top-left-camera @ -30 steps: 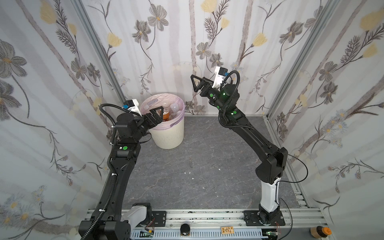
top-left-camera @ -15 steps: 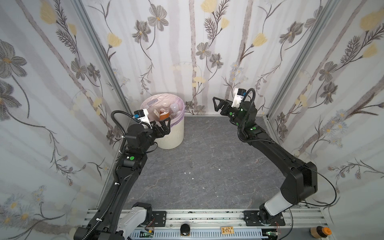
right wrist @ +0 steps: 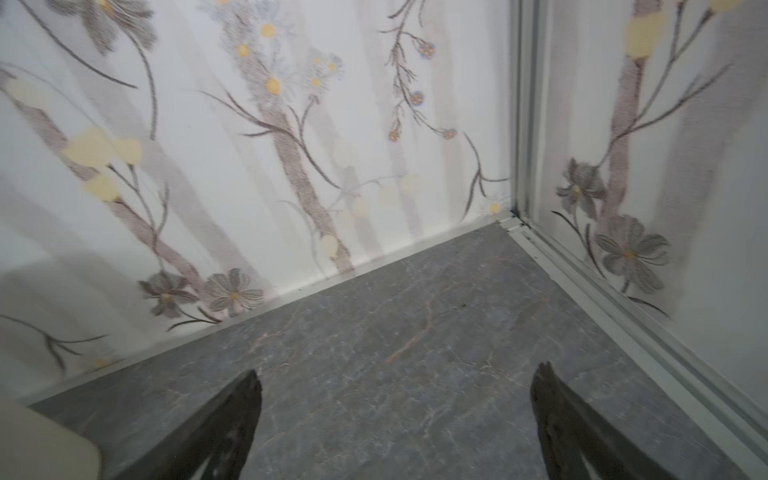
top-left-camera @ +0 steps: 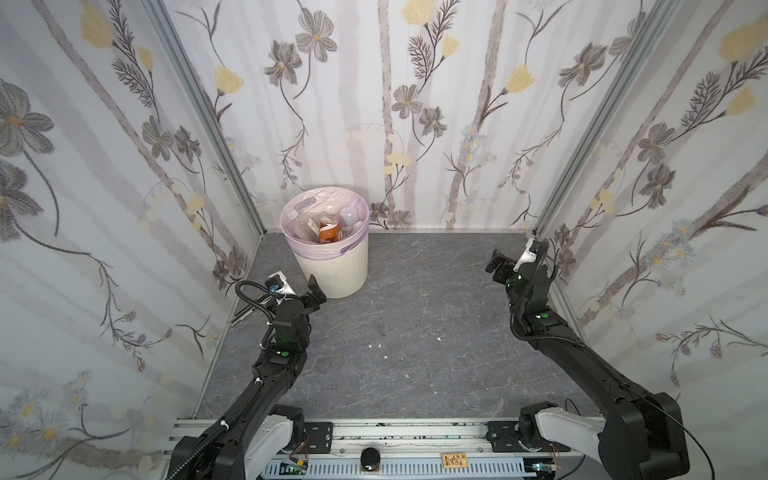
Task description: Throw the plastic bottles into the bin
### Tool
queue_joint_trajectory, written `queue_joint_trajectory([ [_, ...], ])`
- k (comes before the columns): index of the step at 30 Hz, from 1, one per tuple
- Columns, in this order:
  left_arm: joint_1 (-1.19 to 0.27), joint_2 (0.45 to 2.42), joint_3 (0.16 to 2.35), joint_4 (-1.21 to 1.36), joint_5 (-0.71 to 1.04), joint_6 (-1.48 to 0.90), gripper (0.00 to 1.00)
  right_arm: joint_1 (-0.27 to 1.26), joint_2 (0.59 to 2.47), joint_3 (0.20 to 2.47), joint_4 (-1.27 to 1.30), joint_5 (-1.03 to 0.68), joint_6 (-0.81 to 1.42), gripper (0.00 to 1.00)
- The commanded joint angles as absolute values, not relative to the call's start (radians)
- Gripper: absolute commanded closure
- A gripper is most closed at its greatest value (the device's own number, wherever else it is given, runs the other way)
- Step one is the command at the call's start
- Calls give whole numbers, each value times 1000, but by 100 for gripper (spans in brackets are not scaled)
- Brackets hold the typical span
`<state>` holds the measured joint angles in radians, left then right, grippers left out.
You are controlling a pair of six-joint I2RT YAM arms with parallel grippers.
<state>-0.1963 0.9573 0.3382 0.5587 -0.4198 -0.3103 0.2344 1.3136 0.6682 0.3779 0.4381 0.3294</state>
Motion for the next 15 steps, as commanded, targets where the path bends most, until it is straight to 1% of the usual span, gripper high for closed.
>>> queue_joint_trajectory([
  [1,-215,1009,255,824,-629,-289,0,228,1286,545,573,588,227,0],
  [4,-245,1116,240,899,-696,-206,0,229,1275,420,746,671,170,0],
  [7,-253,1210,167,1154,-689,-125,0,230,1298,351,848,728,128,0],
  [9,-246,1283,167,1220,-693,-66,0,230,1328,334,880,760,127,0],
  [15,-222,1490,154,1467,-570,34,0,229,1381,296,992,761,90,0],
])
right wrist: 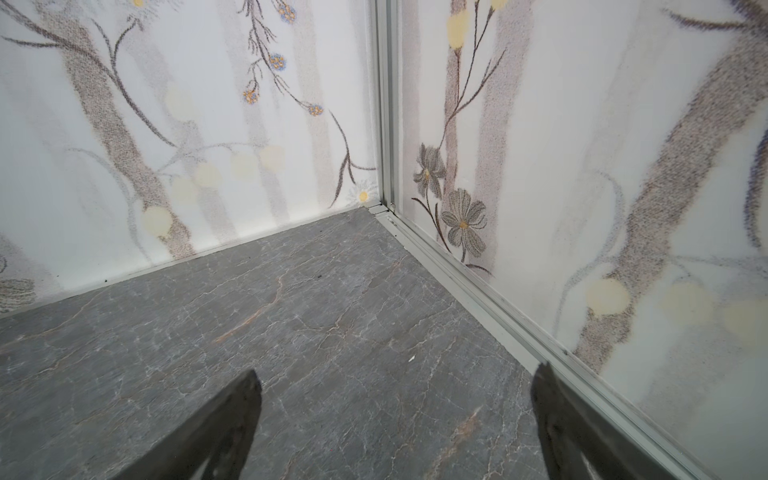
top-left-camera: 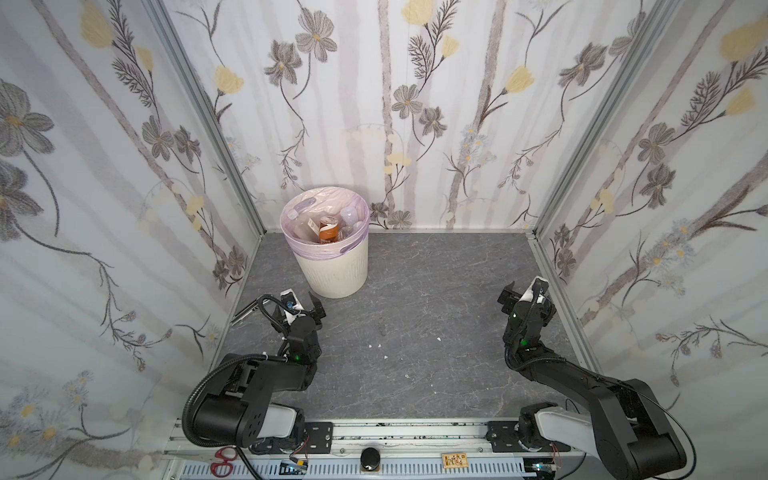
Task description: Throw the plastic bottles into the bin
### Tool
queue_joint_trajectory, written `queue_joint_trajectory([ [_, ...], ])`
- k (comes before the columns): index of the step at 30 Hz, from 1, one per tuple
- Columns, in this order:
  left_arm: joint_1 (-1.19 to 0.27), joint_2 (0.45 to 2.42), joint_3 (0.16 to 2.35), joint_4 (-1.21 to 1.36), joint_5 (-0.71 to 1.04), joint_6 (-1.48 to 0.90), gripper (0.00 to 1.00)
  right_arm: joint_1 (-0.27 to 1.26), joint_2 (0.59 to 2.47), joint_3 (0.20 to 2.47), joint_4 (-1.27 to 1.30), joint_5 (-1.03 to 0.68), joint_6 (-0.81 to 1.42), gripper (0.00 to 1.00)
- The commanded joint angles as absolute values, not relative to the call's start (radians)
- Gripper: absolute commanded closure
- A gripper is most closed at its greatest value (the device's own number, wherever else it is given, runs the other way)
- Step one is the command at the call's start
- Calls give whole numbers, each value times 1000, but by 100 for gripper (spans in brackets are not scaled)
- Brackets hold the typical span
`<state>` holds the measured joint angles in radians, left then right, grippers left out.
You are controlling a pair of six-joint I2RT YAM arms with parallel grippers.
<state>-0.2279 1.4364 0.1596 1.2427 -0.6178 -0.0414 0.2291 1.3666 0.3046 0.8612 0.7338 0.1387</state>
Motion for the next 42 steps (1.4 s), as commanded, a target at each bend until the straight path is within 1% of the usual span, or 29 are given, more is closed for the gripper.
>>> queue_joint_trajectory([
  [1,-214,1525,152,1500,-543,35,0,230,1388,295,1007,749,75,0],
  [3,-200,1550,151,1529,-517,35,0,230,1387,286,1028,699,49,0],
  [5,-177,1543,140,1523,-447,16,0,229,1388,260,1099,686,19,0],
  [8,-124,1590,151,1508,-292,-4,0,215,1401,202,1237,654,-1,0],
  [9,-120,1620,195,1480,-291,8,0,208,1418,184,1290,650,-1,0],
  [10,-83,1580,224,1350,-214,-31,0,208,1443,166,1352,647,-7,0],
  [11,-63,1593,245,1339,-172,-40,0,208,1461,151,1419,640,-26,0],
  [12,-55,1589,244,1331,-155,-43,0,214,1462,149,1425,625,-36,0],
  [14,-55,1589,244,1330,-155,-44,0,213,1449,149,1395,595,-37,0],
  [20,-50,1588,246,1329,-149,-46,0,188,1450,137,1410,520,-23,0],
  [21,-51,1588,246,1330,-149,-46,0,173,1447,131,1409,488,-11,0],
  [23,-51,1589,244,1330,-148,-45,0,124,1454,117,1405,370,21,0],
  [25,-51,1589,245,1331,-147,-46,0,100,1532,128,1504,367,27,0],
  [27,-51,1588,244,1330,-147,-45,0,86,1479,185,1290,341,60,0],
  [30,-51,1589,245,1331,-147,-46,0,72,1507,172,1364,326,60,0],
  [42,-51,1586,242,1331,-149,-47,0,71,1506,184,1338,330,62,0],
])
